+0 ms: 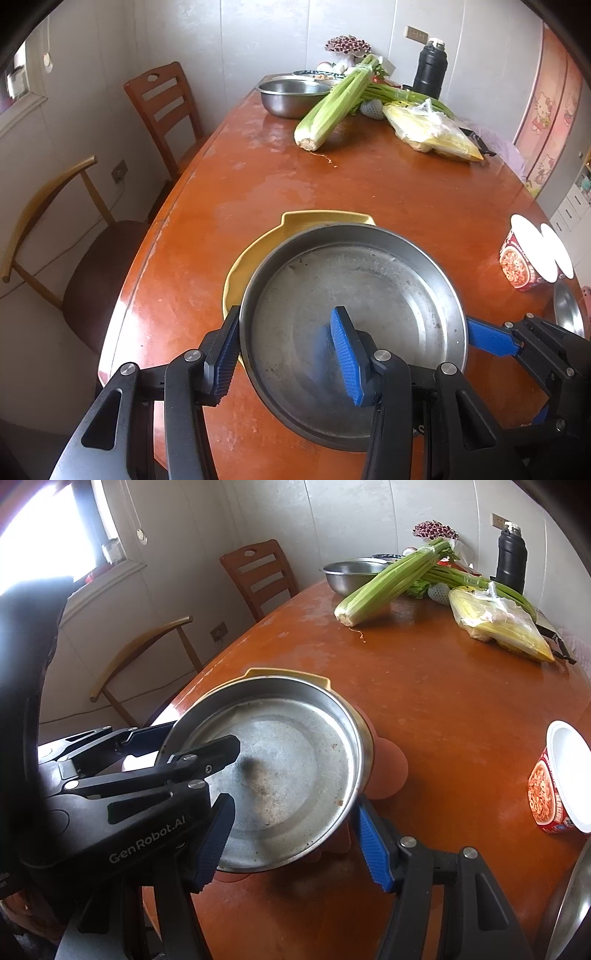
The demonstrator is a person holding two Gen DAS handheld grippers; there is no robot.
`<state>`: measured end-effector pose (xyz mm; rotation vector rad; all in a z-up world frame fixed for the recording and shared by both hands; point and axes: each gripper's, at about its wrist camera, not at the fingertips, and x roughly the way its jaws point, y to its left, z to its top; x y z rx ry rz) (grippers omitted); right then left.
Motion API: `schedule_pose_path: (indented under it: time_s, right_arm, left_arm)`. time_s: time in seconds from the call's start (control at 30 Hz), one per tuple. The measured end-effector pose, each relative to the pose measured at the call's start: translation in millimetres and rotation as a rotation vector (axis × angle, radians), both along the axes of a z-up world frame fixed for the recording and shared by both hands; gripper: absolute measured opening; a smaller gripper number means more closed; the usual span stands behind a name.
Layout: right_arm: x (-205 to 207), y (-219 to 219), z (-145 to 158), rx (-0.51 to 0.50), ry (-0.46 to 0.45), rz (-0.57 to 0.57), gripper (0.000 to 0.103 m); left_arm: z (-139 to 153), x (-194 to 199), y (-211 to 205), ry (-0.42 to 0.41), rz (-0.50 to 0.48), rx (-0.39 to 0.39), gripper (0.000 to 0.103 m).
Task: Organize plates and bowls
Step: 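Lower the grey tray with the left tool onto the yellow shell plate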
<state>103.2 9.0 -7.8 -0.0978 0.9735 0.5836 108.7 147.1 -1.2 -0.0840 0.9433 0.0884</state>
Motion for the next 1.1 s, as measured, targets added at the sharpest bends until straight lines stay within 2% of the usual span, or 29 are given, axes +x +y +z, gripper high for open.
schedule_pose_path:
  time_s: [0.43,1.1]
  right_arm:
    - [5.2,4.8,-5.4,-0.019,-0.009,-0.003,0.065]
    - [-3.7,6.9,-0.6,-0.022,-0.024,0.036,0.065]
  left_arm:
    - [-1.4,2.9,0.5,-0.01,0.0,0.003,0.048]
    - [4.0,-5.2,8.4,-0.036,0.013,-0.036,0.05]
